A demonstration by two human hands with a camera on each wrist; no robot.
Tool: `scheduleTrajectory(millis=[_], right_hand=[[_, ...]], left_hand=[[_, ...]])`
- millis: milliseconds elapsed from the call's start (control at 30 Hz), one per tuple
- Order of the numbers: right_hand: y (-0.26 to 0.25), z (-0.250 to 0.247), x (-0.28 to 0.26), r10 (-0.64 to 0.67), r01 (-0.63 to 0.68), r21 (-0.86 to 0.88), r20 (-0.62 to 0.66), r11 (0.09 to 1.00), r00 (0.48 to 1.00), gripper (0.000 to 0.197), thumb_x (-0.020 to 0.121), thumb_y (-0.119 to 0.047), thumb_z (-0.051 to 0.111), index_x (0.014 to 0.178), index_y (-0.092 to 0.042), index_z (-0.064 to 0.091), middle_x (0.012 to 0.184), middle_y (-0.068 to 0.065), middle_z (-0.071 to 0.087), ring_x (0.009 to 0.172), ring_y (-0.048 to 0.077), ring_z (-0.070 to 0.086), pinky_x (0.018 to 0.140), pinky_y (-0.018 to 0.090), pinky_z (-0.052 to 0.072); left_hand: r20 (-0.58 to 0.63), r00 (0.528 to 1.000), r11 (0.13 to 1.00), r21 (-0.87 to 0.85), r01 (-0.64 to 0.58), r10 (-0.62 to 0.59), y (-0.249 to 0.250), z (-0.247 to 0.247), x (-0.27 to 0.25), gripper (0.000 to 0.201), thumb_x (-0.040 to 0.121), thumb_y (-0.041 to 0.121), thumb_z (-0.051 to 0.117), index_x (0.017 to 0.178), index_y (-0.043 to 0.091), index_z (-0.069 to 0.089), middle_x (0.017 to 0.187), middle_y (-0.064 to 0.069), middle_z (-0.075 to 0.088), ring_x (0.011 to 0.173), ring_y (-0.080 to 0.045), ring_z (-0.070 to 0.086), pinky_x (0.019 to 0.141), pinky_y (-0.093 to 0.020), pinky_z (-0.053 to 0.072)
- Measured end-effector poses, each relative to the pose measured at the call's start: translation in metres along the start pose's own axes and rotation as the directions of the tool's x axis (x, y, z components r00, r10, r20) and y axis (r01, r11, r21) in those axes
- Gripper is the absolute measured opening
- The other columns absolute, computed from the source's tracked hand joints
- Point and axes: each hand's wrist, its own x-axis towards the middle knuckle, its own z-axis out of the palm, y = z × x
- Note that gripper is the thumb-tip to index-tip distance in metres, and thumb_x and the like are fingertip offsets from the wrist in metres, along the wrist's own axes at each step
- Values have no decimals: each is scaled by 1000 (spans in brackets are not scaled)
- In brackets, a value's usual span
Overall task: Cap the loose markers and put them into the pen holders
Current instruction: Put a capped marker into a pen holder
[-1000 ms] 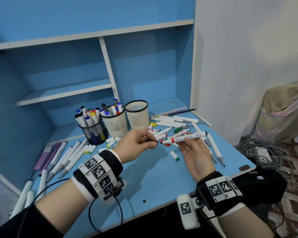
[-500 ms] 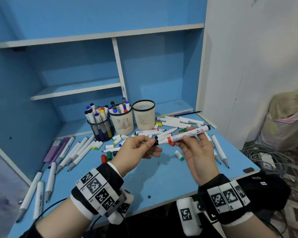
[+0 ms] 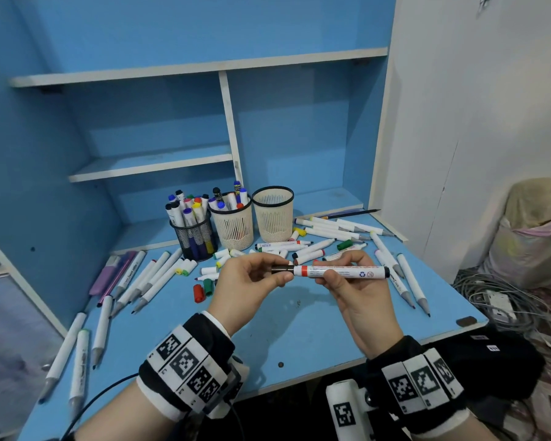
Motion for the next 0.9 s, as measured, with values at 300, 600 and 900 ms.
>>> scheduleTrajectory(millis=[300, 600, 900], right_hand=[[6, 2, -3, -105, 104, -60, -6, 993, 994, 67, 49, -41, 91, 84, -7, 47, 79, 10, 69, 87, 27, 69, 80, 31, 55], [-16, 11, 2, -69, 69, 3, 57, 998, 996, 62, 51, -43, 89, 91, -10, 55, 79, 10, 70, 82, 24, 68, 78, 32, 54], [-50, 17, 15, -11, 130, -433, 266, 892, 964, 17, 73, -3, 73, 85, -11, 64, 76, -3, 72, 68, 12, 64, 64, 21, 52]], left_hand=[[61, 998, 998, 49, -31, 28, 3, 2, -5, 23, 85, -1, 62, 80, 20, 68, 57, 7, 65, 53, -5, 59, 55, -17, 47], [221, 975, 999, 40, 13, -22, 5, 4, -5, 9, 87, 10, 63, 81, 15, 67, 61, 4, 68, 60, -10, 63, 59, -19, 48], [144, 983, 994, -32, -107, 111, 44, -16, 12, 27, 68, 23, 68, 95, 23, 67, 70, 6, 67, 68, -8, 62, 66, -21, 53]])
